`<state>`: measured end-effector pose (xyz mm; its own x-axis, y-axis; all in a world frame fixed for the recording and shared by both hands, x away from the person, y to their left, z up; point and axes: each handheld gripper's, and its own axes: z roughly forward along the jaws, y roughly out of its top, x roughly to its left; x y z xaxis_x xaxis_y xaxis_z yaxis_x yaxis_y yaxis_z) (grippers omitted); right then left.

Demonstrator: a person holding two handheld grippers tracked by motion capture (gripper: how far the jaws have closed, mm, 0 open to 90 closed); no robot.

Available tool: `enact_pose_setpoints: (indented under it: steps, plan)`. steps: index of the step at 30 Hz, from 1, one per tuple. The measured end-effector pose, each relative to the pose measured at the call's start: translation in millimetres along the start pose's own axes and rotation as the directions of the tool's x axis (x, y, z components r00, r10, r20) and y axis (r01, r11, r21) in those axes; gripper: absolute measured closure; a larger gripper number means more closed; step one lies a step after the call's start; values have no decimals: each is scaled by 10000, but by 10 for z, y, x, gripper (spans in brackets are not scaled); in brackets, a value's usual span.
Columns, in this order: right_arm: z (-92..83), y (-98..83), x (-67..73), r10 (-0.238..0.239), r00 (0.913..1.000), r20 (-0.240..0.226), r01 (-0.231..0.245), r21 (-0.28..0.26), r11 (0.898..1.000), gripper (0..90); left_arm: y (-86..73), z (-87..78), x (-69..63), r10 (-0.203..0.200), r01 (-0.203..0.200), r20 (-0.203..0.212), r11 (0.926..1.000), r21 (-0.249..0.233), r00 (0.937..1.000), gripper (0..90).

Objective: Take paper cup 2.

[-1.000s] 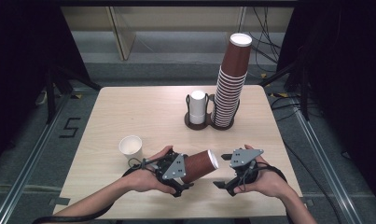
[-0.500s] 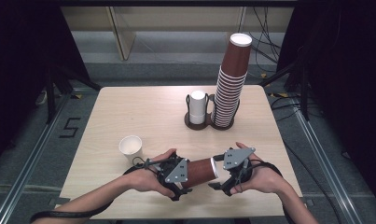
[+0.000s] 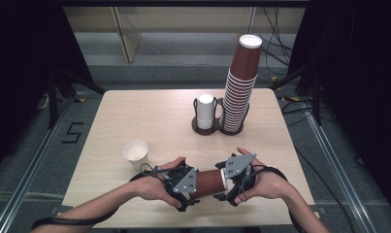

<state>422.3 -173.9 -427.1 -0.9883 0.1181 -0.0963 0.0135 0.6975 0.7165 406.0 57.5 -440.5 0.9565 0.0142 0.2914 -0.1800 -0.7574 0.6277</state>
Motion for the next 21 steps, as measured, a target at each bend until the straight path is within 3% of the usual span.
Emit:
enact_pose_setpoints:
  steps: [10, 11, 15, 17, 21]
  plan:
    - [67, 46, 2, -320, 9988, -363, 324, 91, 9994, 122, 33, 7, -1, 65, -65, -22, 10000, -75, 10000, 112]
    - [72, 52, 8, -285, 9988, -398, 291, 167, 9994, 146, 33, 19, -16, -100, 99, -28, 9997, -222, 9999, 112]
    - [90, 66, 14, -338, 9981, -515, 352, 281, 9990, 160, 46, 25, -19, 172, -172, 93, 9998, -25, 9998, 112]
    - [100, 71, 12, -526, 9976, -447, 539, 291, 9981, 168, 49, 31, -27, 112, -110, 98, 9999, -110, 9999, 112]
    - [111, 63, 19, -385, 9972, -647, 415, 451, 9981, 185, 55, 28, -24, 314, -315, 197, 9995, 34, 9993, 112]
